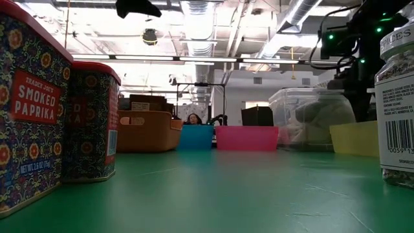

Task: Sort spices by type
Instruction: Put the left green spice bottle into the yellow bin, then put the green spice bottle into the yellow bin

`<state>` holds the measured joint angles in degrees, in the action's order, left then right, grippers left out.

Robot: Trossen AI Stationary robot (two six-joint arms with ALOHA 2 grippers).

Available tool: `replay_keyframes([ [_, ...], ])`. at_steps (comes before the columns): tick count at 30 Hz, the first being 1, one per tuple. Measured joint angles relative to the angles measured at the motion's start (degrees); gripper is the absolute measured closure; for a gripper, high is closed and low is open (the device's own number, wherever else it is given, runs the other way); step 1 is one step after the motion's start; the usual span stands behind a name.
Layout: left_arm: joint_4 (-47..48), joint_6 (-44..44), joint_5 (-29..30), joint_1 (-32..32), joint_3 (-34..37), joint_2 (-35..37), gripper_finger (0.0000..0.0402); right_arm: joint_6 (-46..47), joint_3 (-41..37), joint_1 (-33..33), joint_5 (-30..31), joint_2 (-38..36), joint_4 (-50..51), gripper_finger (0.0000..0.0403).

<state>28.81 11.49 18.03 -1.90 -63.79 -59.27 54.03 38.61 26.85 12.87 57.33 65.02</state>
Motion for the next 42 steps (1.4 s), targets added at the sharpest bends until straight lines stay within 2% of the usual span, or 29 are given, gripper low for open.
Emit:
replay_keyframes([
  [9, 1.9, -1.2, -2.8, 3.0, 0.0, 0.0, 0.0168, -2.4, 0.2, 2.0, -0.9, -0.1, 1.0, 0.0141],
  [17, 1.9, -2.1, -2.9, 3.2, 0.0, 0.0, 0.0168, -7.6, 5.7, 2.6, -1.1, -0.1, 3.9, 0.0137],
  [30, 1.8, -0.8, -5.1, 3.2, 0.0, 0.0, 0.0168, -9.5, 12.9, 1.7, -0.8, 0.0, 11.9, 0.0096],
  [34, 1.9, 0.9, -6.2, 3.2, 0.0, 0.0, 0.0168, -6.7, 16.5, -4.3, -0.8, 0.0, 12.7, 0.0093],
  [42, 4.6, 5.8, -6.5, 3.1, 0.0, 0.1, 0.0168, 9.3, 18.0, -26.2, -1.0, 0.2, 11.1, 0.0092],
])
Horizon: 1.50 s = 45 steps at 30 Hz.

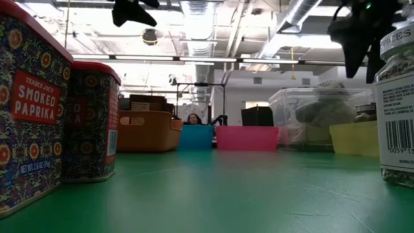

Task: Sort spices by type
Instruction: Put the green spice bottle into the yellow bin

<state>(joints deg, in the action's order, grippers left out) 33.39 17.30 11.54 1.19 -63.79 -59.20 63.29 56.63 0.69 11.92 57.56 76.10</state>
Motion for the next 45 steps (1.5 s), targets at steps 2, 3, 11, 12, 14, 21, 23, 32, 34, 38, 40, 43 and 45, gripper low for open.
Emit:
replay_keyframes([
  [2, 0.6, 0.4, 0.0, 0.0, 0.0, 0.0, 0.0168, 2.5, -0.2, -6.7, -0.4, 0.5, -2.8, 0.0092],
  [3, 0.9, 0.4, 0.0, 0.0, 0.0, 0.0, 0.0168, 2.9, -0.2, -10.0, -0.5, 0.9, -4.8, 0.0092],
  [11, 2.3, -0.4, 0.1, 0.0, 0.0, 0.0, 0.0168, 10.1, 0.8, -37.5, -3.6, 6.8, -15.1, 0.0092],
  [12, 2.3, -0.5, 0.3, 0.0, 0.0, 0.0, 0.0168, 11.7, 1.7, -40.2, -3.6, 8.4, -15.5, 0.0092],
  [14, 2.3, -0.5, 0.6, 0.0, 0.0, 0.0, 0.0168, 14.6, 4.1, -44.6, -3.6, 11.8, -14.6, 0.0092],
  [21, 2.0, -0.6, 0.7, 0.2, 0.0, 0.0, 0.0168, 16.4, 15.2, -52.6, -3.6, 24.2, -10.0, 0.0092],
  [23, 2.0, -0.8, 0.8, 0.2, 0.0, 0.0, 0.0168, 16.4, 17.7, -53.5, -3.6, 26.8, -10.0, 0.0092],
  [32, 2.0, -2.5, 0.9, 0.2, 0.0, 0.0, 0.0168, 24.4, 20.6, -55.8, -7.5, 31.3, -10.6, 0.0052],
  [34, 2.0, -3.2, 0.9, 0.2, 0.0, 0.0, 0.0168, 25.0, 20.6, -56.3, -8.3, 31.3, -10.6, 0.0029],
  [38, 2.0, -3.5, 0.9, 0.2, 0.0, 0.0, 0.0168, 24.4, 20.6, -57.1, -8.8, 31.7, -10.1, 0.0009],
  [40, 2.1, -3.1, 0.9, 0.2, 0.0, 0.0, 0.0168, 22.8, 20.6, -57.5, -8.8, 32.4, -10.1, 0.0013],
  [43, 2.4, -2.8, 0.9, 0.2, 0.0, 0.0, 0.0168, 20.9, 20.6, -57.8, -8.9, 34.1, -10.5, 0.0014],
  [45, 2.7, -2.8, 0.9, 0.2, 0.0, 0.0, 0.0168, 20.8, 20.6, -58.1, -9.3, 35.3, -10.5, 0.001],
])
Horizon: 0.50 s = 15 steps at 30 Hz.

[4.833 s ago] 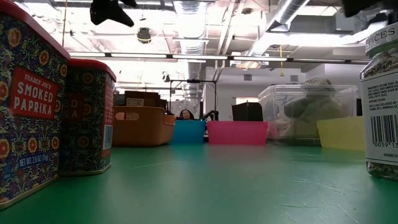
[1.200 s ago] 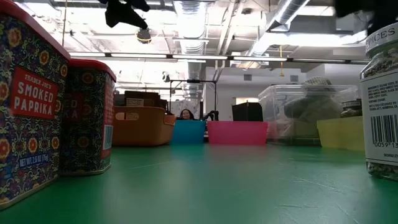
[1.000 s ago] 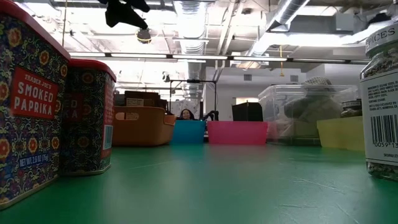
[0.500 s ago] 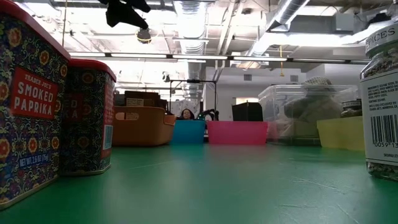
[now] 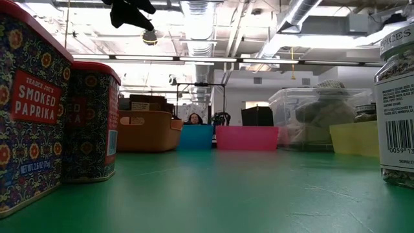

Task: Sort spices by type
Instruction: Put the green spice bottle into the yellow bin

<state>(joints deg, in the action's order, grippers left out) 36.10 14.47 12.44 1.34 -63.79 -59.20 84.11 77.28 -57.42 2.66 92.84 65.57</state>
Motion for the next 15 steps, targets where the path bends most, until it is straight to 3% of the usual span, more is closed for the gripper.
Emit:
replay_keyframes([
  [15, 1.9, -1.2, 0.0, 0.0, 0.0, 0.0, 0.0168, -3.3, -1.1, -0.4, -1.0, 5.6, -3.7, 0.0007],
])
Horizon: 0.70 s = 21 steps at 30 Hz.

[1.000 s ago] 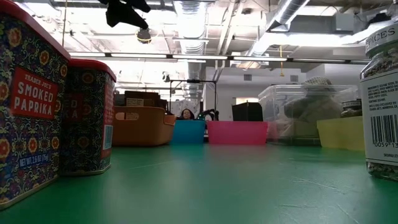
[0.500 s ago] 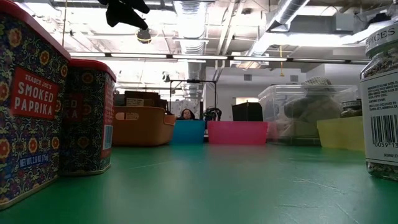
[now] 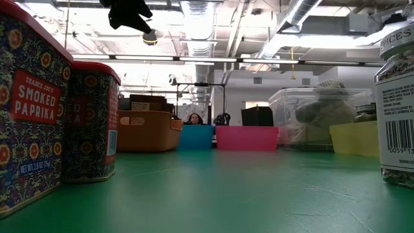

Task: Sort spices by type
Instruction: Put the green spice bottle into the yellow bin

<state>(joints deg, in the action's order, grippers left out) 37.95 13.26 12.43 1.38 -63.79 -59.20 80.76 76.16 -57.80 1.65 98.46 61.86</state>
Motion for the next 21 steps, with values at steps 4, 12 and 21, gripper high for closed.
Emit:
replay_keyframes([
  [4, 0.0, 0.4, 0.0, 0.0, 0.0, 0.0, 0.0168, -0.2, -2.8, 0.1, -0.1, 1.1, -5.2, 0.0016],
  [12, 0.0, 1.0, -0.1, 0.0, 0.0, 0.0, 0.0168, -0.1, -7.3, 0.2, -0.2, 2.1, -10.7, 0.008],
  [21, 0.1, 1.6, 0.0, 0.0, 0.0, 0.0, 0.0168, 0.4, -10.7, 1.0, -0.5, 1.8, -13.7, 0.0173],
])
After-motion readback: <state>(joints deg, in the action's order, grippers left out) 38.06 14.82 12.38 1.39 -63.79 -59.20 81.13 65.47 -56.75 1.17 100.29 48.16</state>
